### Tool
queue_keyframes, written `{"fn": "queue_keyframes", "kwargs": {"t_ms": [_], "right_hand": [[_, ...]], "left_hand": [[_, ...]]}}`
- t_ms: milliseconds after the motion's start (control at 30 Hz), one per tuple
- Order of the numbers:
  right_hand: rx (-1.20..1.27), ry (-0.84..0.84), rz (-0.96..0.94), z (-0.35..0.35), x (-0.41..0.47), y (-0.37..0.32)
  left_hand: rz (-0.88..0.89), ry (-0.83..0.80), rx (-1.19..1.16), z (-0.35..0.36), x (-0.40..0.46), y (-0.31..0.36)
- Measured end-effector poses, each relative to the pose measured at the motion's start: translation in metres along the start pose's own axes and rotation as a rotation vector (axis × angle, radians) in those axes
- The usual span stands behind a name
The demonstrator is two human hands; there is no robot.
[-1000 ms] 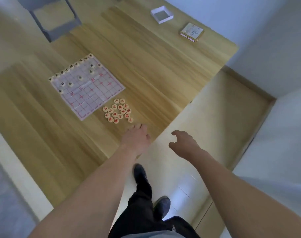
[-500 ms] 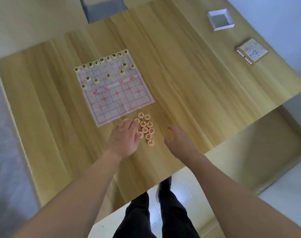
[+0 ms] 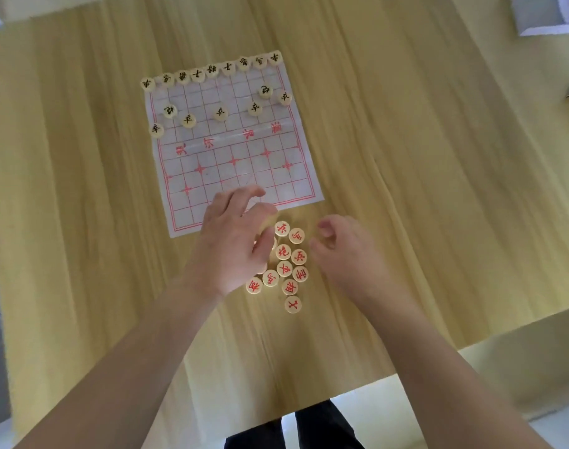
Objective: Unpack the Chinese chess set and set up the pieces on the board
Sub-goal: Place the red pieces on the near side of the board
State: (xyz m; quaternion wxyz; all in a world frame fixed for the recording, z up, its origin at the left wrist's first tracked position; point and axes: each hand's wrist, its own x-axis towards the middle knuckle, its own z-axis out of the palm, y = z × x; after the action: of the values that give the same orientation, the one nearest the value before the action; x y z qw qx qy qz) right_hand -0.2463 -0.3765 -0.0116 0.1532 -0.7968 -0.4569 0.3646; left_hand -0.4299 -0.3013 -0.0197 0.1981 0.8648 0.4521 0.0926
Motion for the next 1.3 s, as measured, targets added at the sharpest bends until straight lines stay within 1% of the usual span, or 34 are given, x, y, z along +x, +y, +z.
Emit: {"fn": "queue_keyframes", "kwargs": {"t_ms": [200,367,533,733,1067,1200,1300], "right_hand": [[-0.061,-0.006,-0.021,0.004,0.01,-0.004],[-0.117,0.013,-0.052,0.008,0.011,-0.007],[-0.15,0.03,-0.046,0.015,0.011,-0.014],[-0.143,0.031,-0.016,0.023,0.012,-0.023],[-0.246,0.034,0.018,0.029,0.018,-0.029],[-0.246,0.027,0.002,0.029,0.019,-0.03],[-0.193,0.071,-0.032,0.029,0.017,-0.028]], "left_hand": [[-0.093,0.062,-0.071,0.004,-0.002,-0.016],[-0.143,0.022,-0.096,0.005,-0.006,-0.018],[-0.194,0.026,-0.101,-0.001,-0.017,-0.031],[-0.217,0.006,-0.095,-0.006,-0.031,-0.043],[-0.191,-0.008,-0.099,-0.005,-0.034,-0.045],[-0.184,-0.022,-0.103,-0.004,-0.035,-0.043],[-0.182,-0.016,-0.113,-0.007,-0.037,-0.042]]}}
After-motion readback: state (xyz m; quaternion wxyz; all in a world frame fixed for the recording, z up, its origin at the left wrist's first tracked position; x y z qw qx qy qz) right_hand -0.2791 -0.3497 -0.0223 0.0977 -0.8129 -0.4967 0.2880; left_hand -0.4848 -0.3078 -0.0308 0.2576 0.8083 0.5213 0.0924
